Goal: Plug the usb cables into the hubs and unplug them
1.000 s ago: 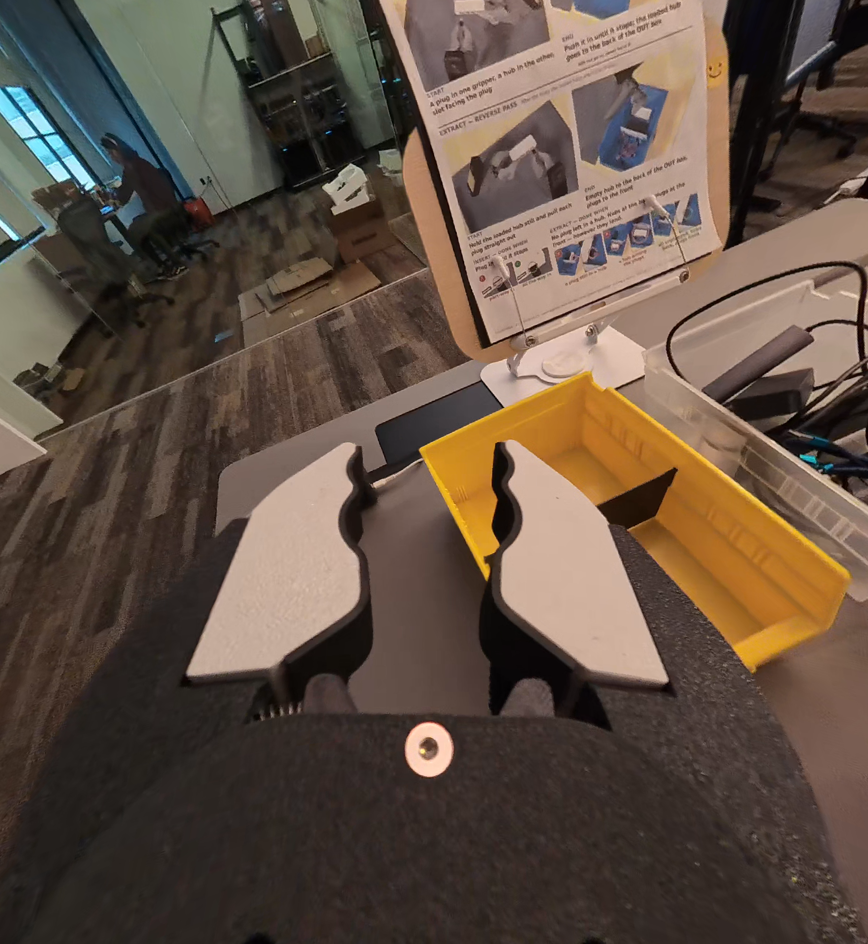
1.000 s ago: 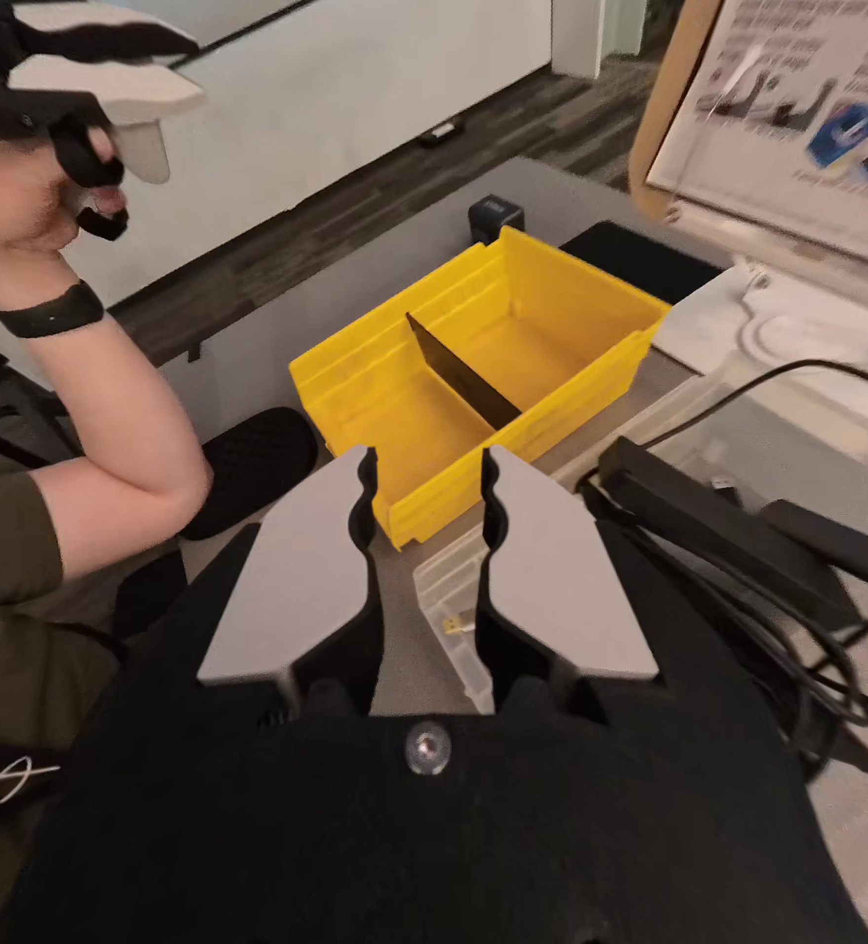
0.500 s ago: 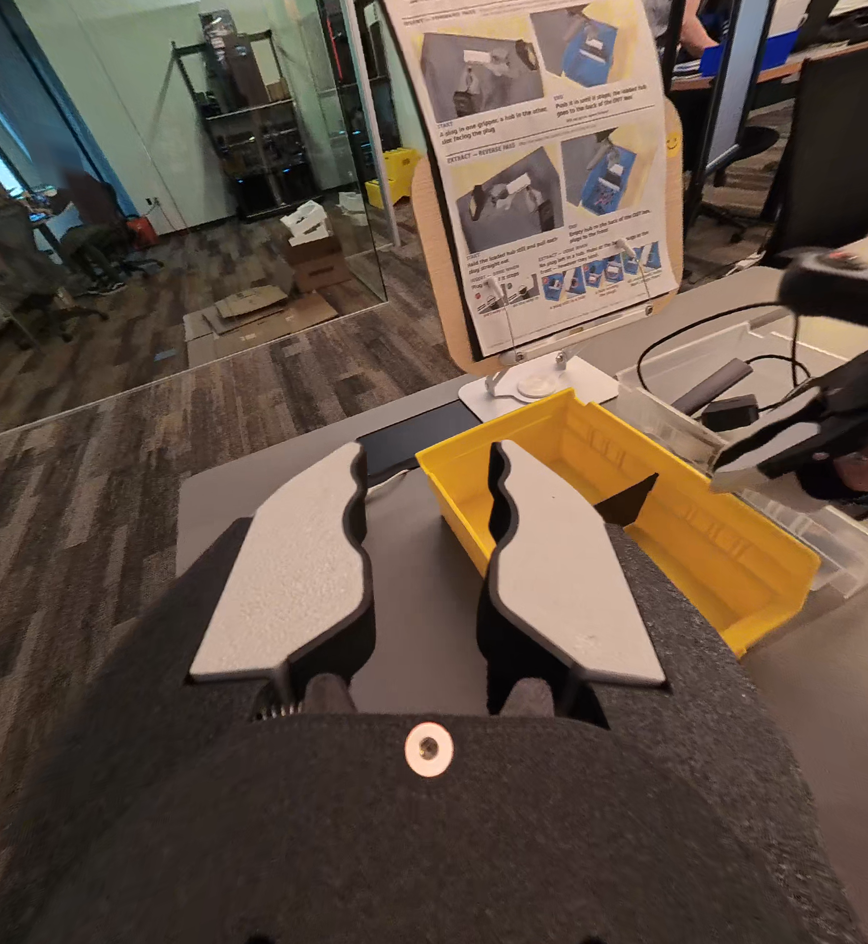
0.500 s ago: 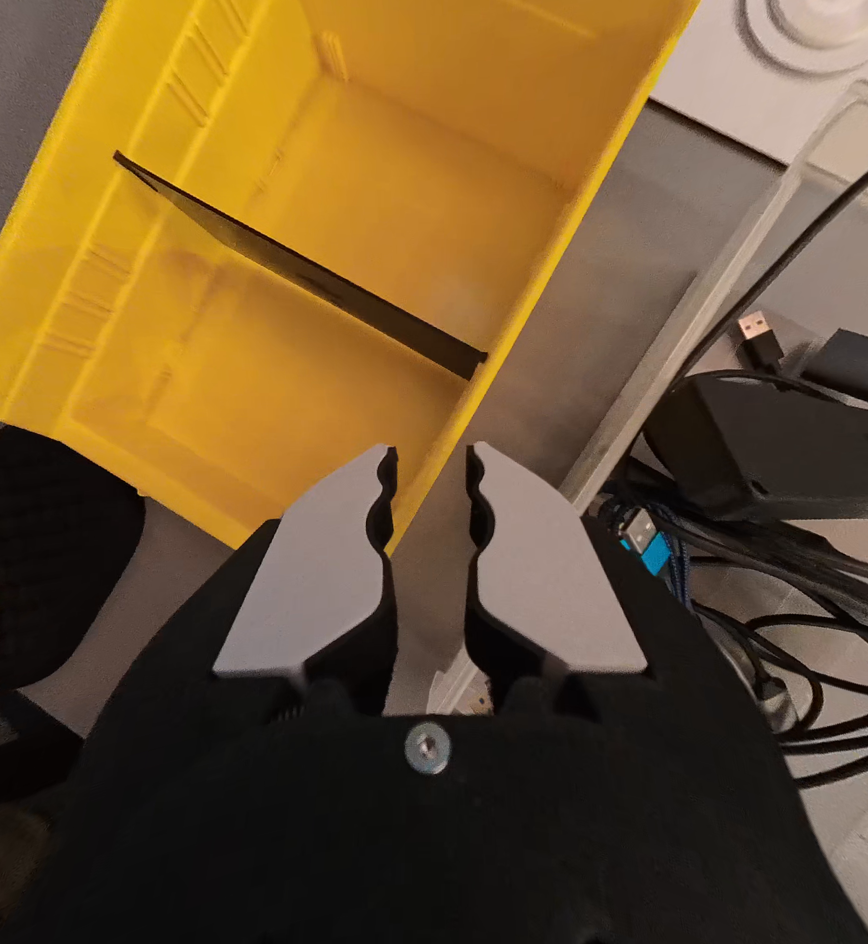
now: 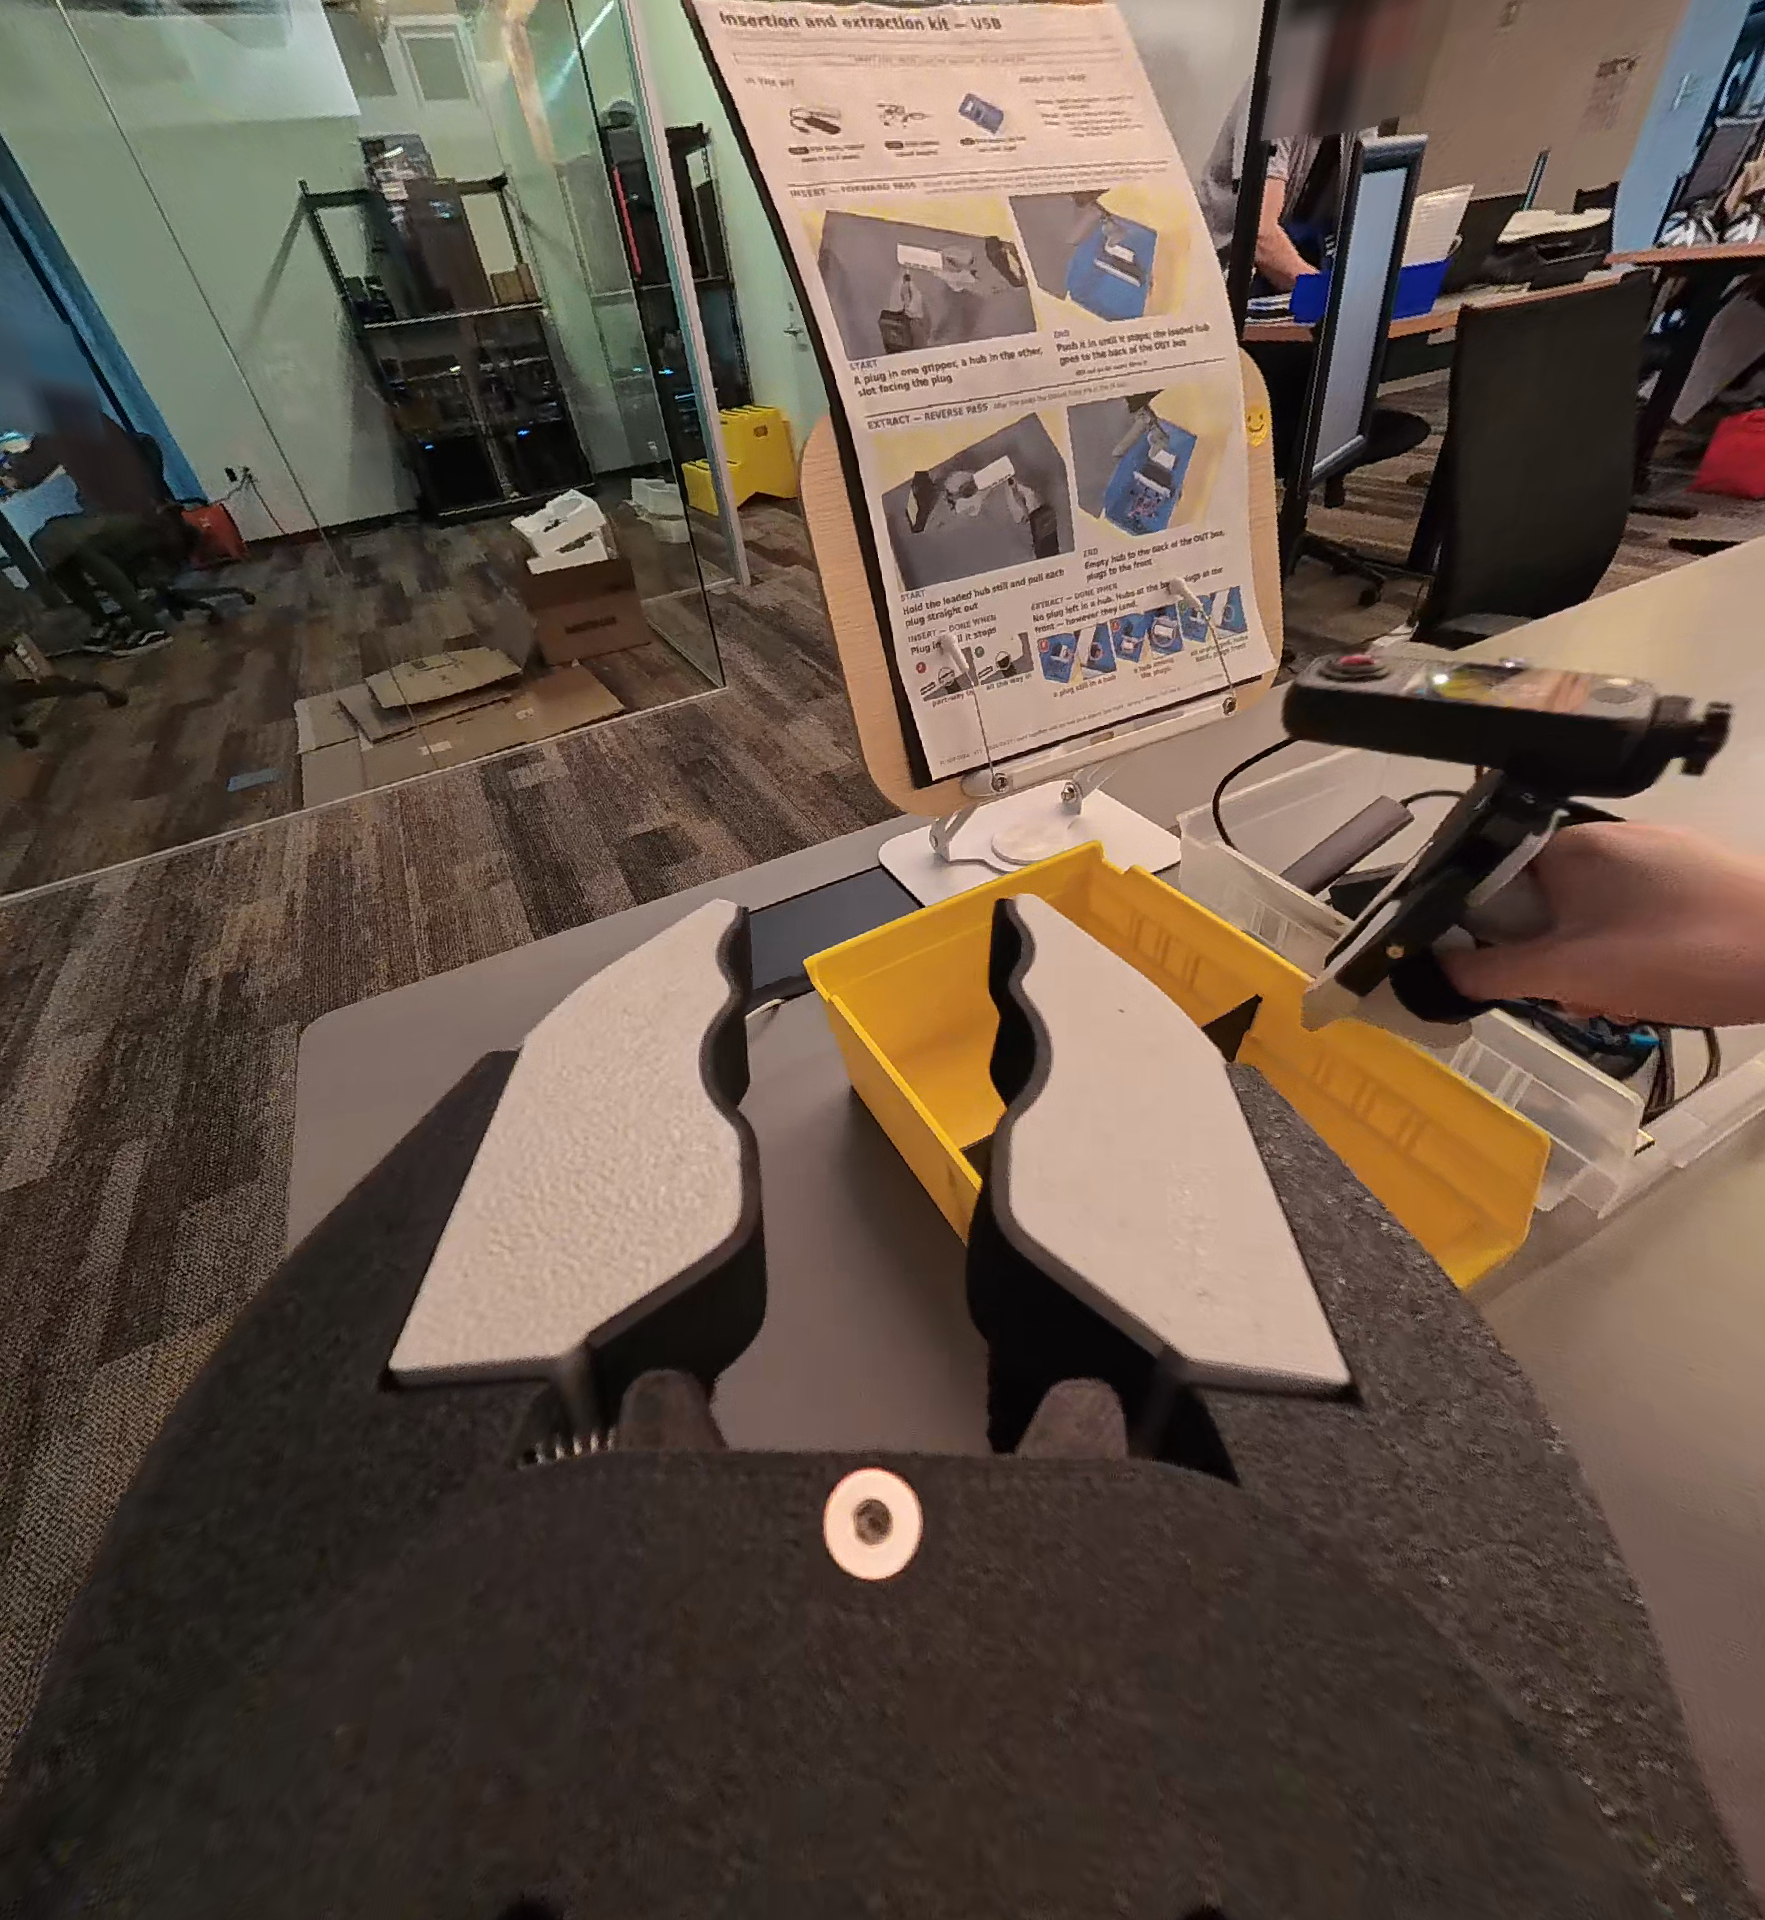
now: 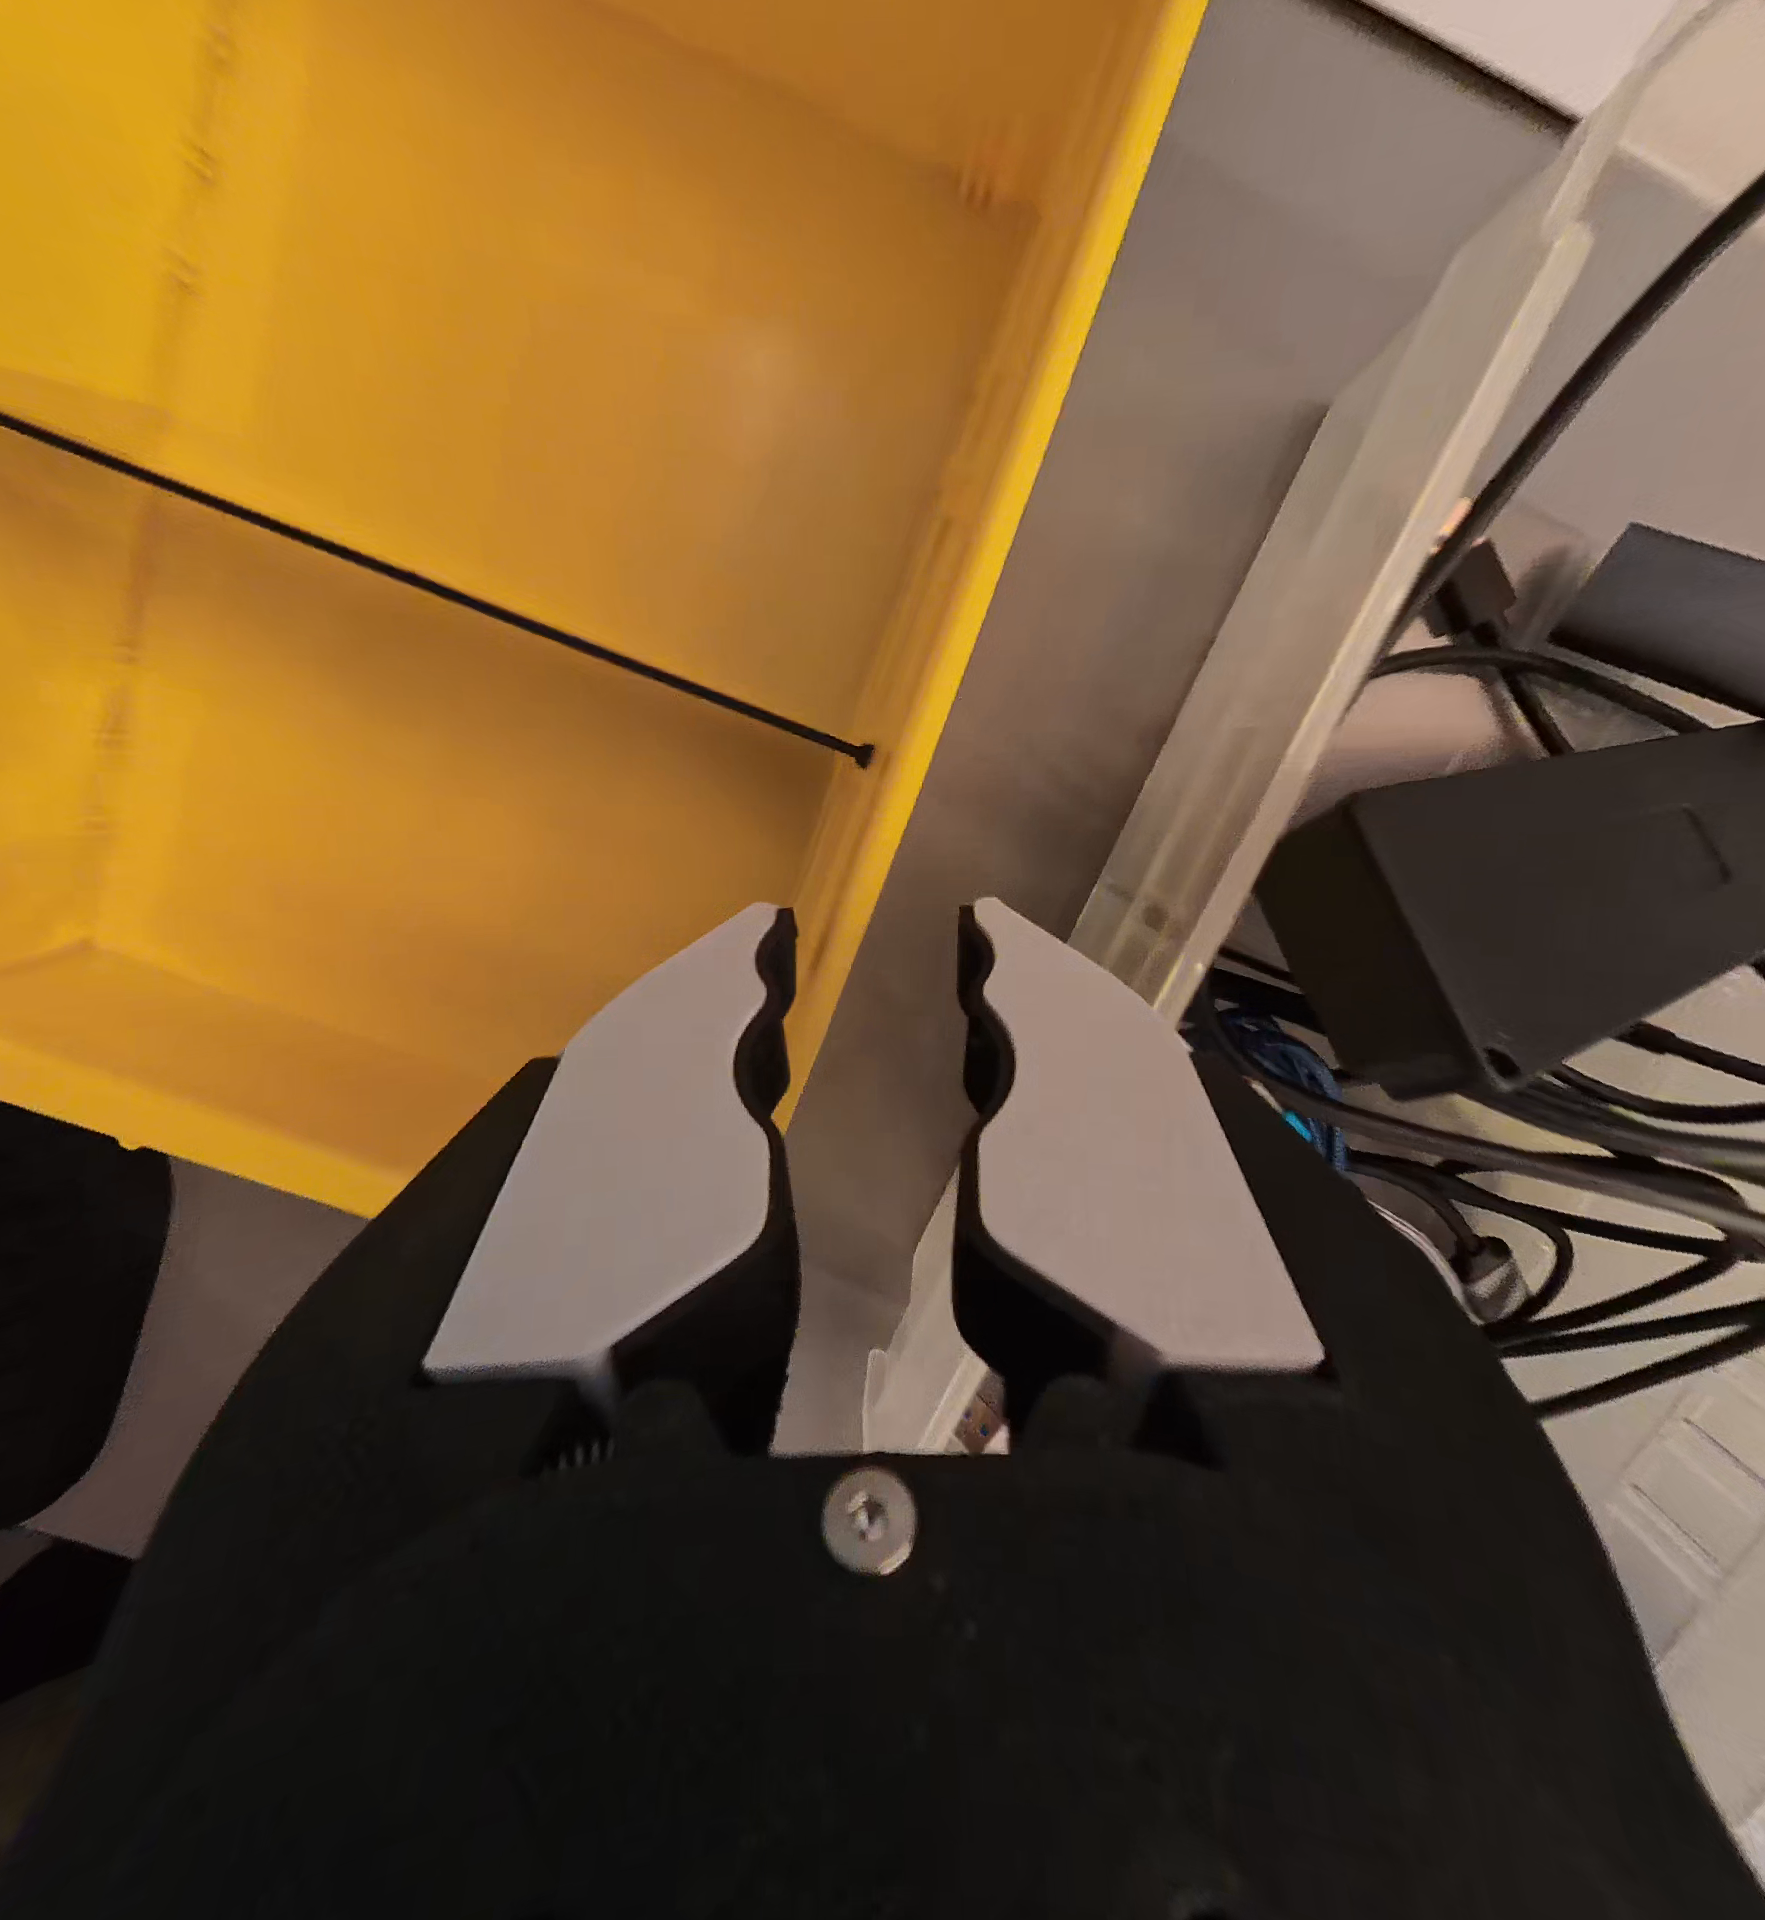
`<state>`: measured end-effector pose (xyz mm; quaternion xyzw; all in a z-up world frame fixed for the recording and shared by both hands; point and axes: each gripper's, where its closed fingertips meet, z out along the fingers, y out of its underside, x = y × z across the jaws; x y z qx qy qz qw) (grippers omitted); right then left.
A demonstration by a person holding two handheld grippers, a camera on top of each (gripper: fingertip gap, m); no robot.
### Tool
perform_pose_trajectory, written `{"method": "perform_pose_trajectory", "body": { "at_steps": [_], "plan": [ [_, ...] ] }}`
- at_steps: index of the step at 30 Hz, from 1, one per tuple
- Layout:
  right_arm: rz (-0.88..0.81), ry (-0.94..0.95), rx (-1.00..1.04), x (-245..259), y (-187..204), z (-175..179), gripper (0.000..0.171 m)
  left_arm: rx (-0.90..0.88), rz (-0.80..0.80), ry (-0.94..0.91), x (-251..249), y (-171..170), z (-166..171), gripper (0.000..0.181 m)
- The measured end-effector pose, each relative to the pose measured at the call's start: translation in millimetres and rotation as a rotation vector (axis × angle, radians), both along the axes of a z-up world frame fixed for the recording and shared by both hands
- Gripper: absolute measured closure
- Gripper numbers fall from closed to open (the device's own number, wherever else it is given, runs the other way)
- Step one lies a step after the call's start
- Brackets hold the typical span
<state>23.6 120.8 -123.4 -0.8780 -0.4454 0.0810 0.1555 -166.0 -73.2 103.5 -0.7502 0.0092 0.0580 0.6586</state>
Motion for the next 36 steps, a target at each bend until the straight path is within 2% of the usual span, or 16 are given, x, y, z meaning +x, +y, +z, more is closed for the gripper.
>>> {"method": "perform_pose_trajectory", "body": {
  "at_steps": [4, 10, 15, 18, 24, 30, 36],
  "plan": [
    [0.018, 0.027, -0.142, -12.0, -16.5, -19.6, 0.141, 0.0, -0.001, 0.007, 1.4, 0.7, 0.5, 0.138],
    [0.001, -0.098, -0.177, -9.3, -11.7, -50.9, 0.148, -0.016, -0.002, 0.011, 1.0, 1.3, -2.7, 0.141],
    [-0.025, -0.129, -0.121, -11.2, -2.2, -55.3, 0.15, -0.026, 0.002, 0.004, -0.7, 3.2, -4.6, 0.141],
    [-0.035, -0.171, -0.156, -8.9, -4.5, -65.3, 0.148, -0.033, -0.004, 0.009, 1.3, 5.2, -5.4, 0.141],
    [-0.014, -0.103, -0.265, -17.8, -9.8, -65.2, 0.165, -0.04, -0.009, 0.021, 4.1, 5.8, -5.8, 0.142],
    [-0.001, -0.135, -0.3, -14.6, -8.8, -60.8, 0.167, -0.057, -0.001, 0.032, 4.9, 6.5, -7.7, 0.142],
    [0.064, -0.148, -0.362, -13.9, -16.4, -33.0, 0.167, -0.061, 0.002, 0.043, 8.3, 7.8, -6.7, 0.142]
  ]
}}
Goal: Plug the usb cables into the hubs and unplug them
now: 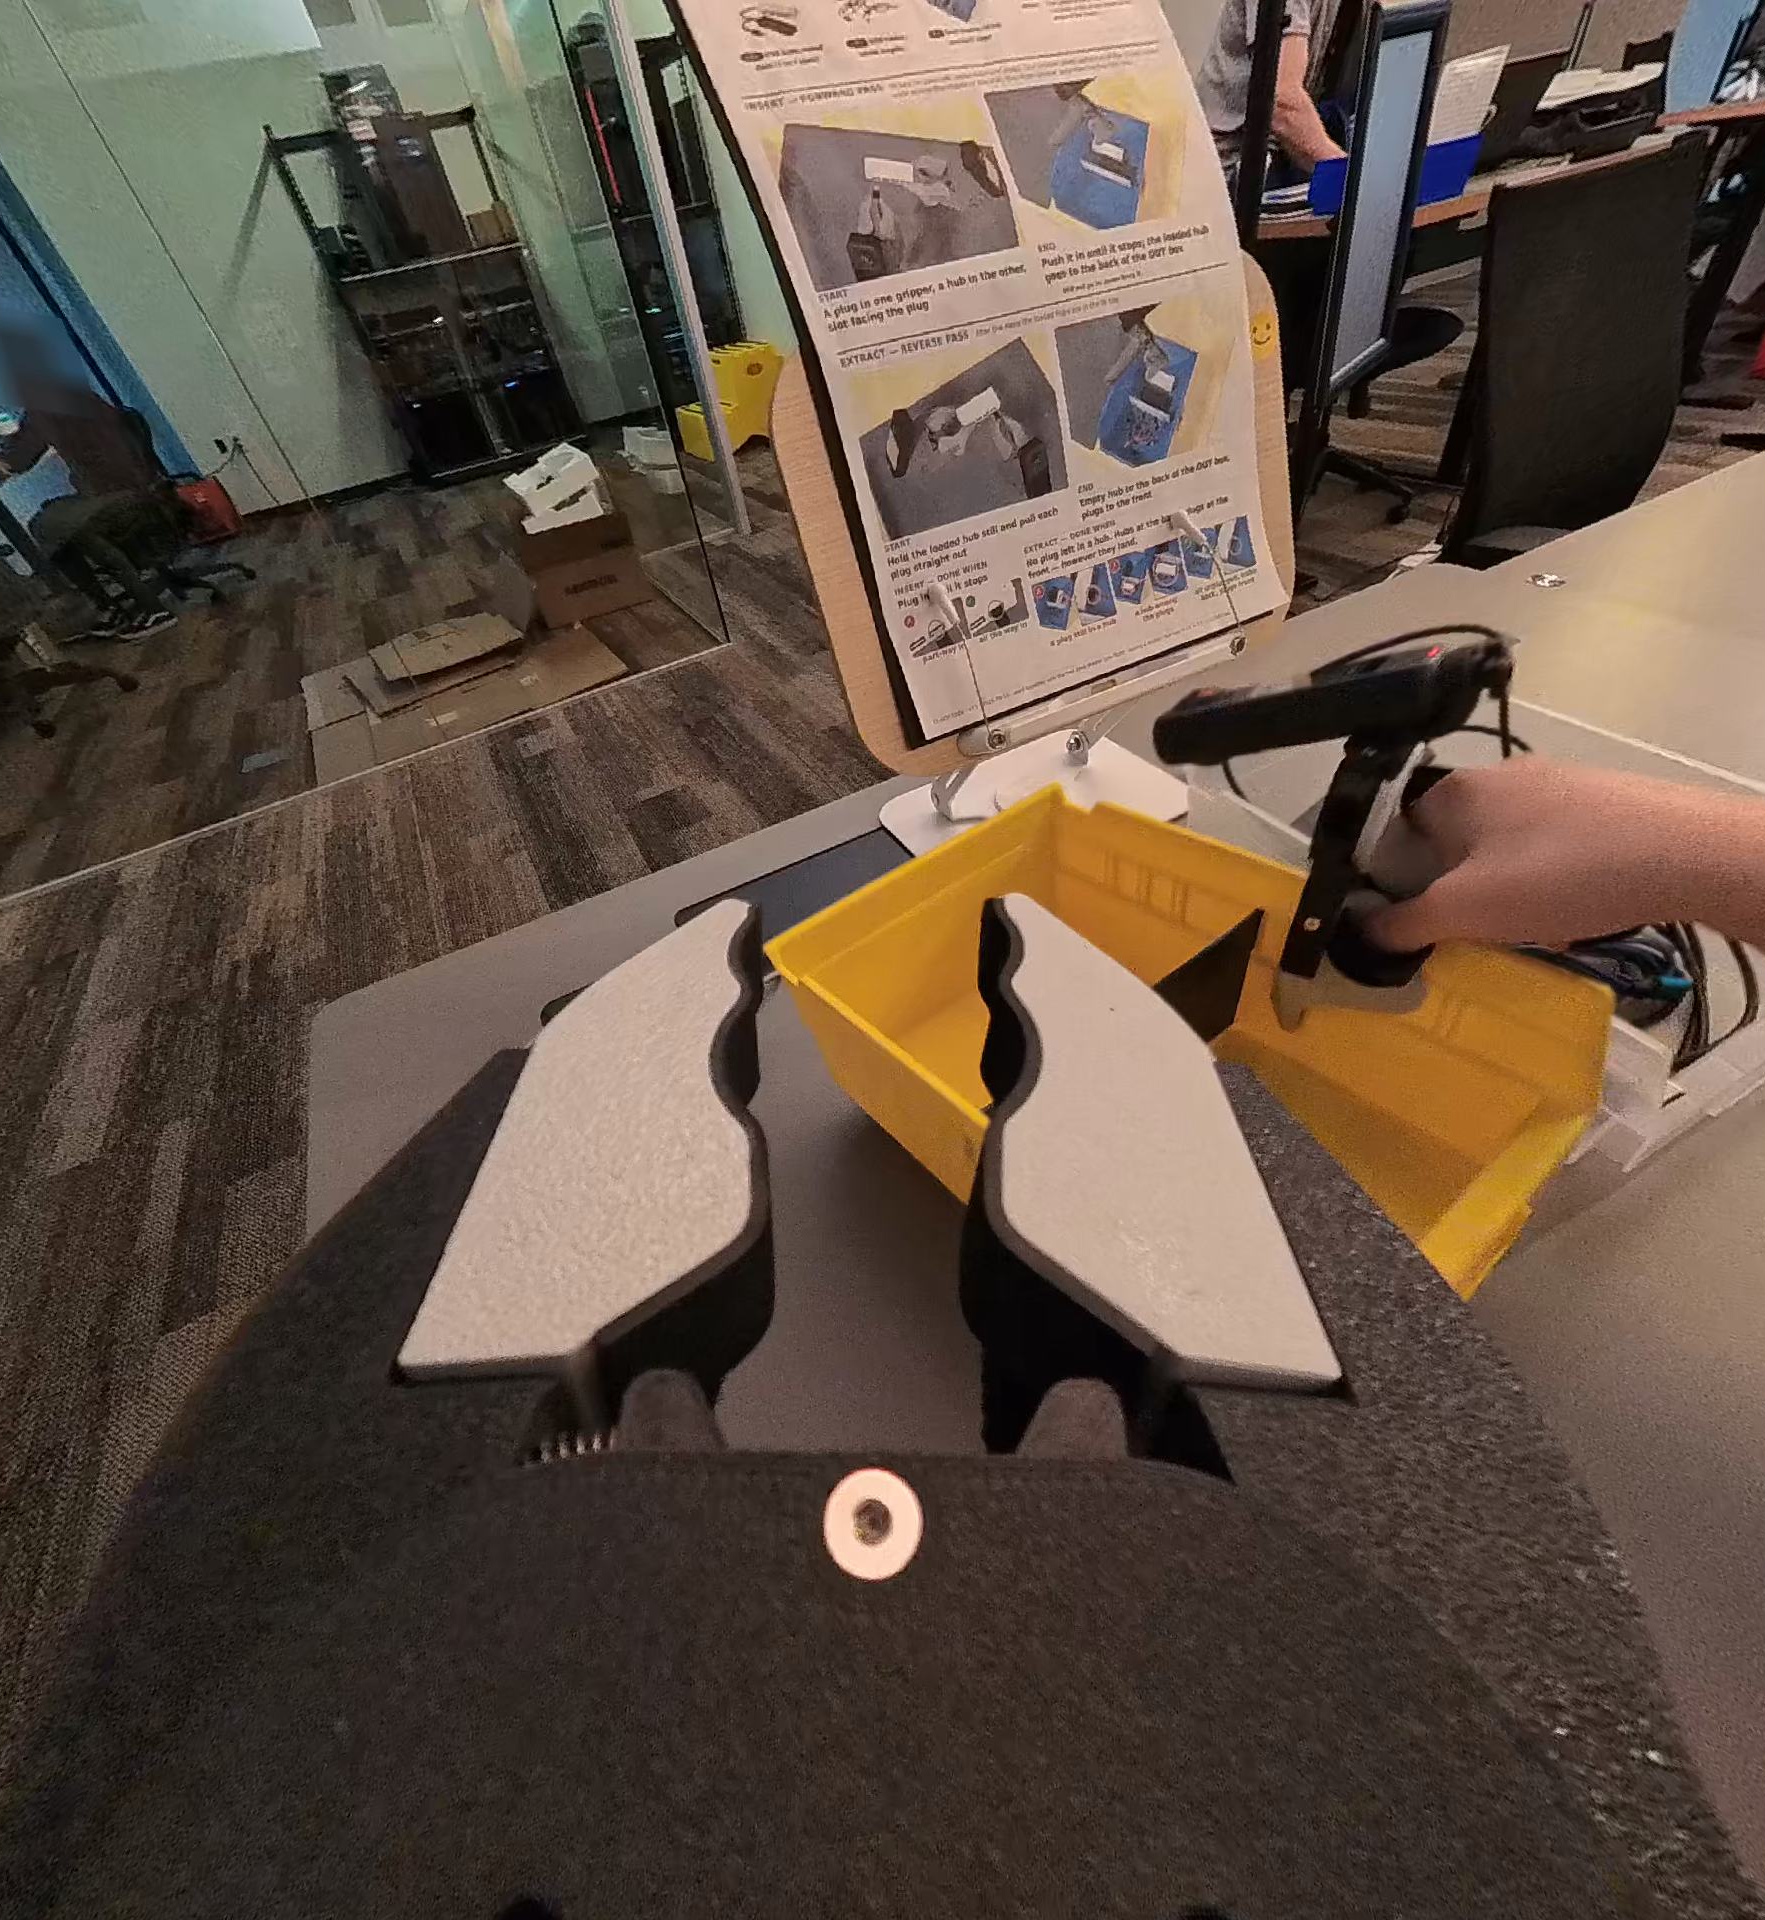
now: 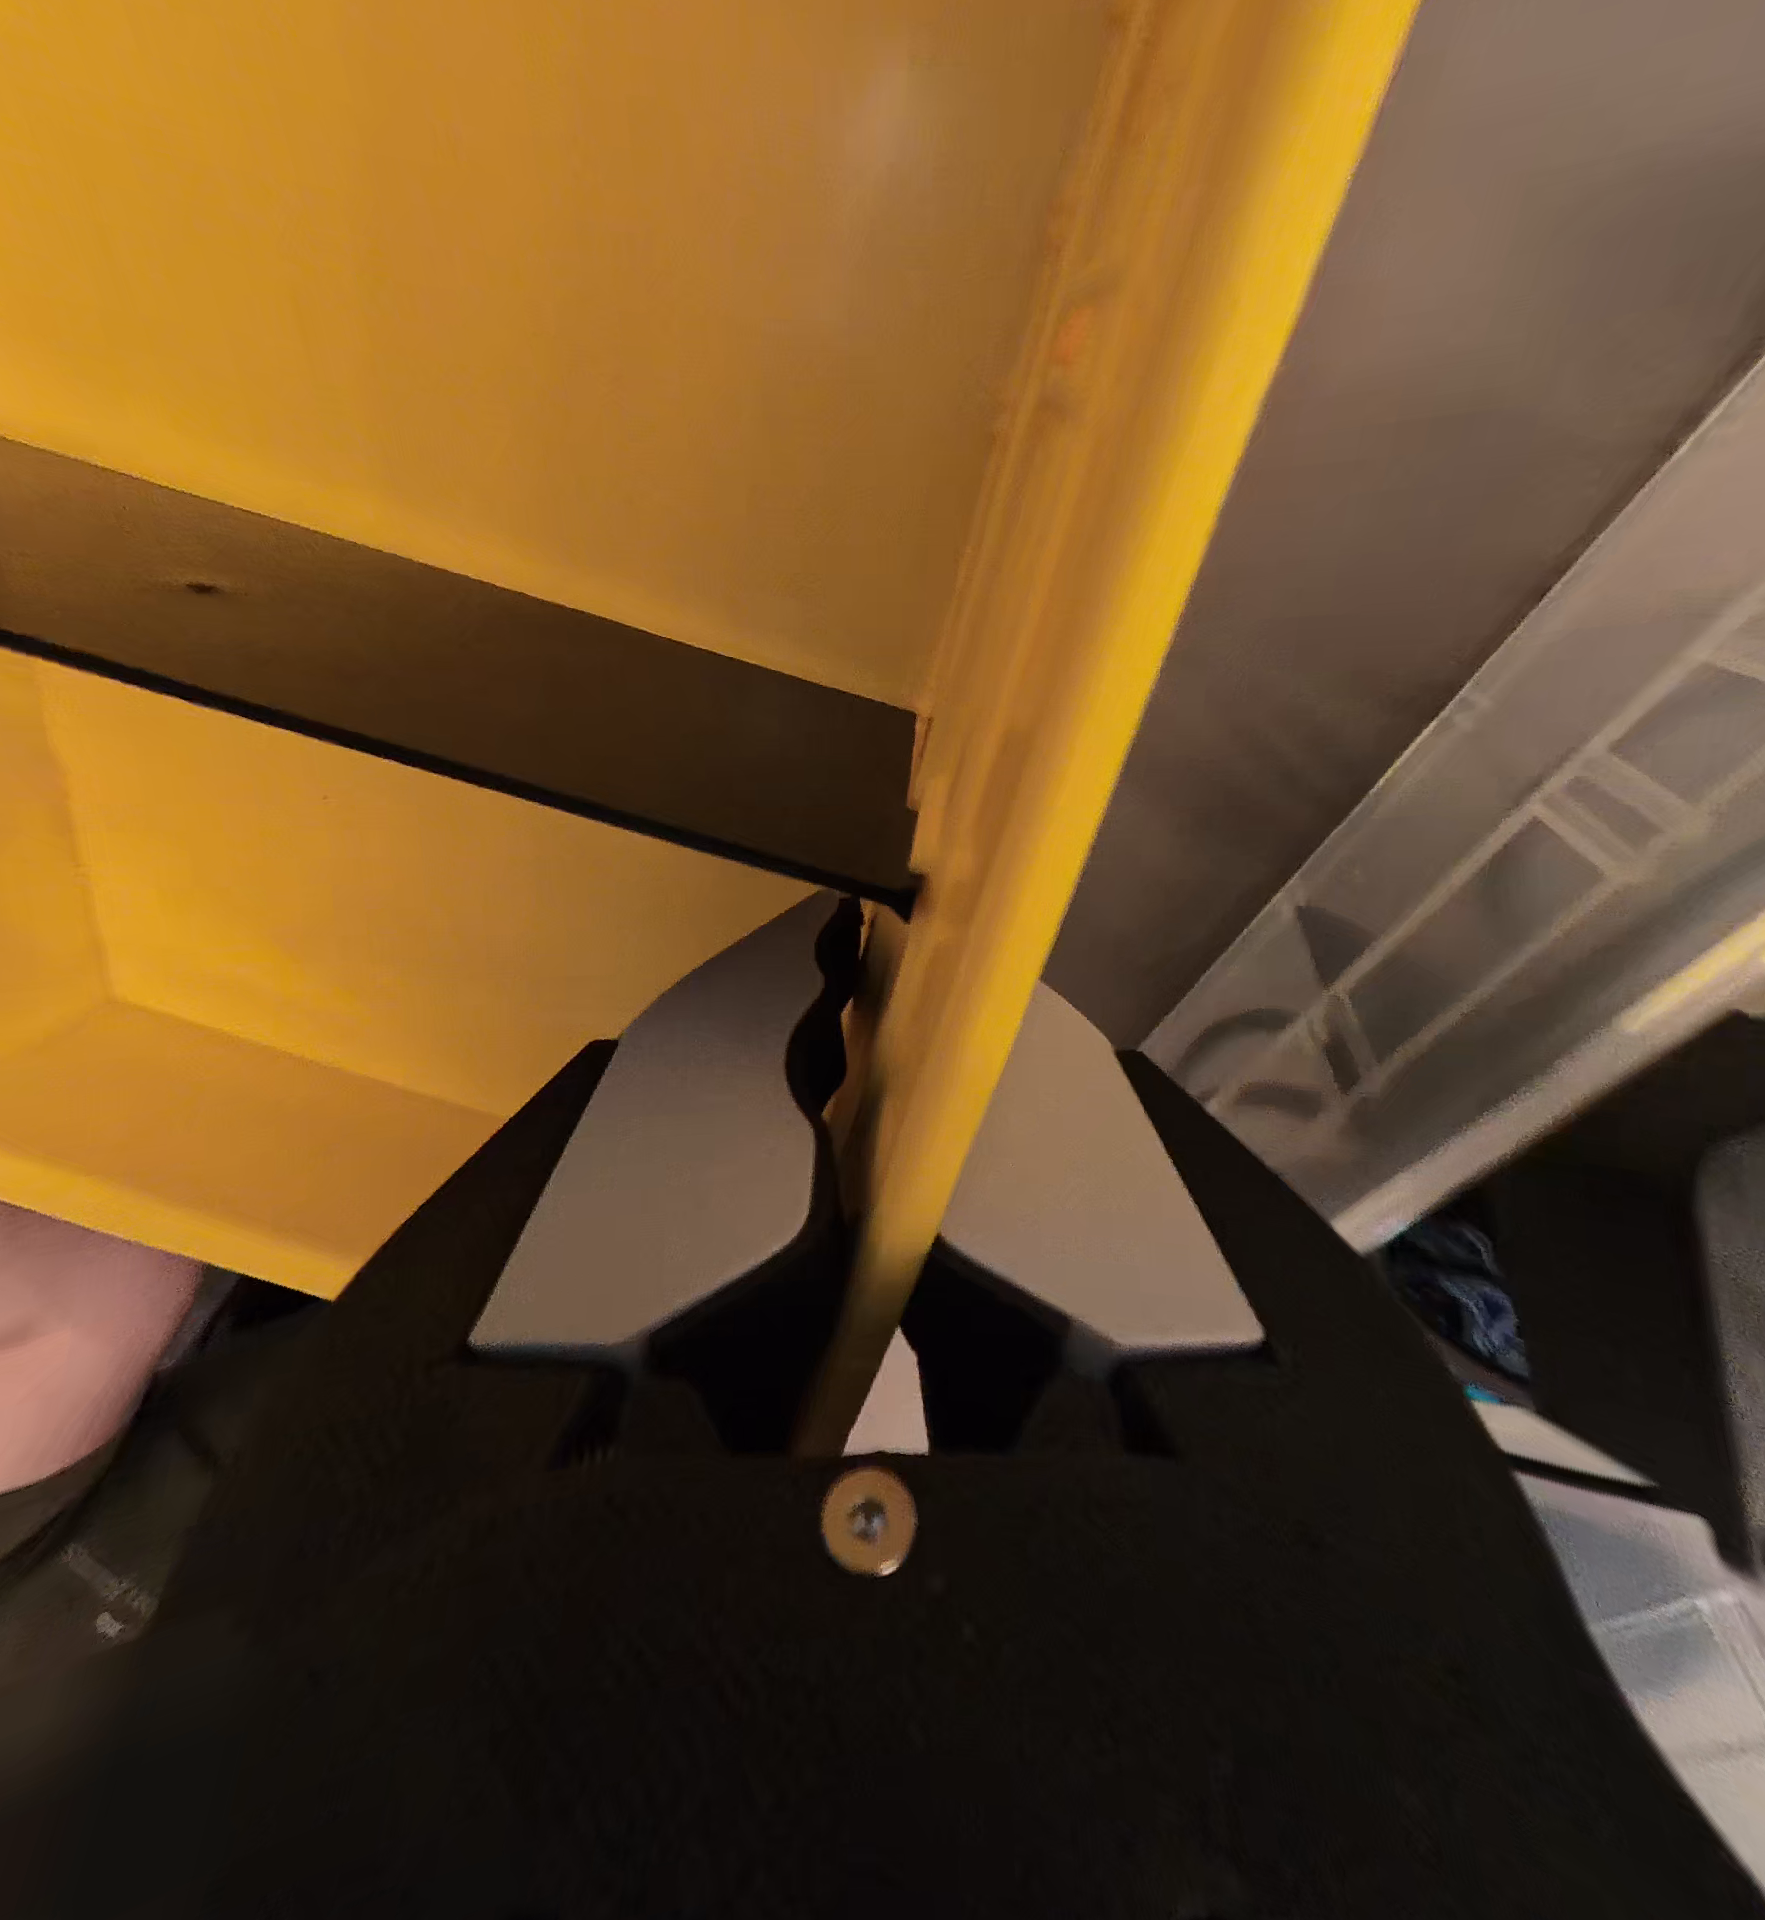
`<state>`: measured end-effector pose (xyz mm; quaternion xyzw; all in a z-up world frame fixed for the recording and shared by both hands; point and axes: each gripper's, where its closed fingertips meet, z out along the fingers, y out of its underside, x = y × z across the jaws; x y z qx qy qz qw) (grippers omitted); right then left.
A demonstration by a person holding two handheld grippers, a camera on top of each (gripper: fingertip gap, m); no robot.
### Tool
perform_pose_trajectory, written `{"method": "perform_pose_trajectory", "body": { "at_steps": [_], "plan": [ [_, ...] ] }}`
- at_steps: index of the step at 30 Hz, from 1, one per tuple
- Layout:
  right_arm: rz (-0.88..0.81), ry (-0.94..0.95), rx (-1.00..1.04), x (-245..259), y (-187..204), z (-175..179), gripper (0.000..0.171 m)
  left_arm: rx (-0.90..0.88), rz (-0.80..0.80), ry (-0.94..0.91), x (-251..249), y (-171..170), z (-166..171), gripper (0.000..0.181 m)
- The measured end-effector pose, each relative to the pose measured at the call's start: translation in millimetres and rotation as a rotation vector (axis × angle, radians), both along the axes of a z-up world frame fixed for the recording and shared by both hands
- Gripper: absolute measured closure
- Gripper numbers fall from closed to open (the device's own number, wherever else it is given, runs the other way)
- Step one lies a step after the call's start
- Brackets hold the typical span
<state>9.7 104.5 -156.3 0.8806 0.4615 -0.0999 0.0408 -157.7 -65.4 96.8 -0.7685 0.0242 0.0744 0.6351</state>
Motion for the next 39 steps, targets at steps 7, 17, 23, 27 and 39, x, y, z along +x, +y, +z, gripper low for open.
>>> {"method": "perform_pose_trajectory", "body": {
  "at_steps": [7, 17, 23, 27, 39],
  "plan": [
    [0.079, 0.084, 0.059, 35.1, 8.1, 87.9, 0.166, 0.061, 0.016, -0.024, 3.2, -7.1, 13.2, 0.14],
    [-0.066, 0.212, 0.225, 219.4, 71.4, 171.5, 0.166, 0.015, -0.034, -0.023, 37.7, 25.7, 11.4, 0.136],
    [-0.267, 0.248, 0.317, 315.1, 124.0, 158.9, 0.166, -0.168, -0.294, 0.001, 136.0, 111.5, -35.0, 0.126],
    [-0.367, 0.304, 0.373, 363.9, 152.5, 144.8, 0.166, -0.219, -0.443, -0.167, 198.2, 164.1, -73.3, 0.122],
    [-0.536, 0.501, 0.263, 440.4, 215.6, 73.9, 0.166, -0.664, -0.379, -0.177, 240.0, 197.6, -197.0, 0.103]
  ]
}}
